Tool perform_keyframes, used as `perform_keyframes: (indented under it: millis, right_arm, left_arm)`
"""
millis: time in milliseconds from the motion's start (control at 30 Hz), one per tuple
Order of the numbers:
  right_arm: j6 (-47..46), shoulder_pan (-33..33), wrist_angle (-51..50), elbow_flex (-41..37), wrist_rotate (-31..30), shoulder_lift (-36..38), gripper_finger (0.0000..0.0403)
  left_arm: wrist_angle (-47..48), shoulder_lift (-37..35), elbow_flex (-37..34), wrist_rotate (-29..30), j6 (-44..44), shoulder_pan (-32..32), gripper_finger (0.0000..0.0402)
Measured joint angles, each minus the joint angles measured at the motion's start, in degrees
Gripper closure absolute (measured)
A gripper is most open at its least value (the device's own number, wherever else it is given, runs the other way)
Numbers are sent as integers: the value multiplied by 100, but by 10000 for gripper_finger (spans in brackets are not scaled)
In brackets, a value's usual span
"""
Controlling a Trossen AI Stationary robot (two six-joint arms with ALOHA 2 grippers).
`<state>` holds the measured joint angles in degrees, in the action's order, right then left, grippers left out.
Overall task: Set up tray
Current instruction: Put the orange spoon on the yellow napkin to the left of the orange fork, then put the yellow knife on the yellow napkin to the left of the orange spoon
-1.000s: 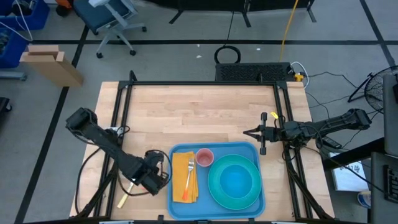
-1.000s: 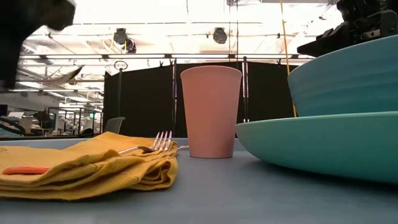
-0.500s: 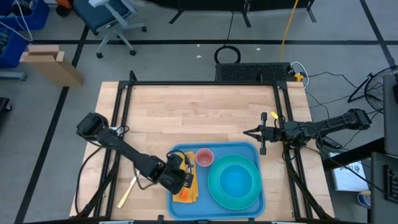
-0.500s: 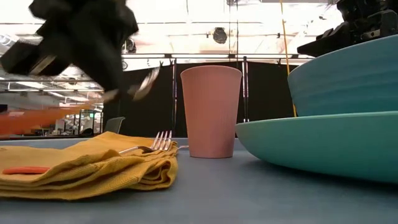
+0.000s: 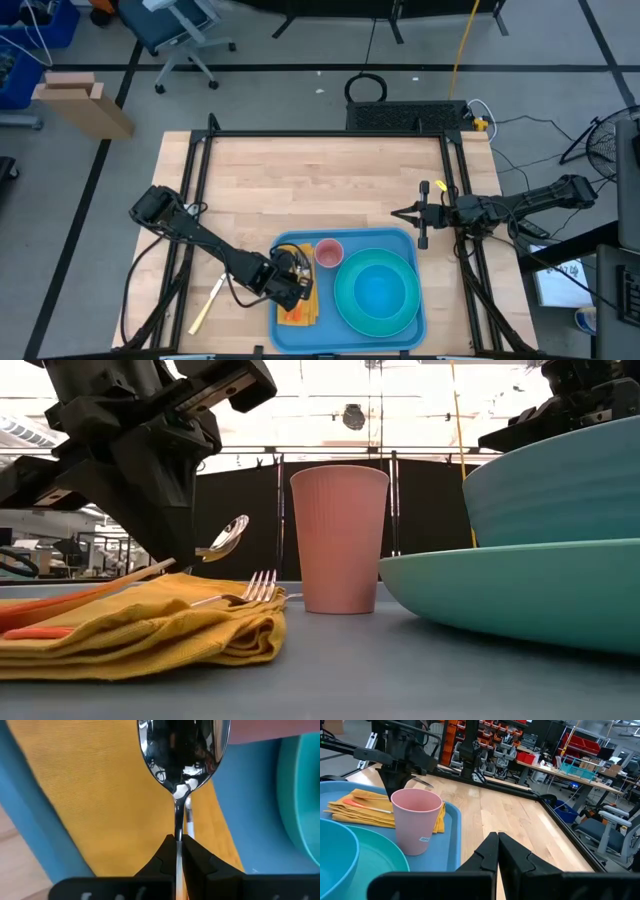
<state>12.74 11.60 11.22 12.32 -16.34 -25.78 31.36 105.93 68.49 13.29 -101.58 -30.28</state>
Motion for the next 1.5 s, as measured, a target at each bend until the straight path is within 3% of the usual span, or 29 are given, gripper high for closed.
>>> perform_keyframes:
  millis: [267,500,700,900,1000,1133,1300,1400,1500]
  right_arm:
    - [0,0,-39,0,0,-2,403]
    - [-3,2,-38,0,0,-2,403]
    - [-5,1,-37,0,0,-2,403]
    - [2,2,-37,0,0,-2,403]
    - [-3,2,-37,0,0,-2,403]
    - [-3,0,-37,0,0,-2,403]
    - [-44,0,-39,0,0,-2,403]
    - [-127,0,-39,0,0,-2,403]
    - [-158,0,-39,0,0,0,403]
  left_arm:
    - [206,0,2,-7,-38,2,390]
    - [207,0,2,-30,-28,0,344]
    - [184,-2,2,-105,-7,45,331]
    - [245,-433,6,-332,1449,53,329]
    - [705,-879,9,-347,2034,-53,328]
    - [2166,-1373,20,-427,1602,-434,328]
    - [3880,-1539,9,-156,694,-1394,327]
    - [4150,-1496,-53,-472,503,-1919,320]
    - [3838,-1486,-218,-1066,122,-2231,291]
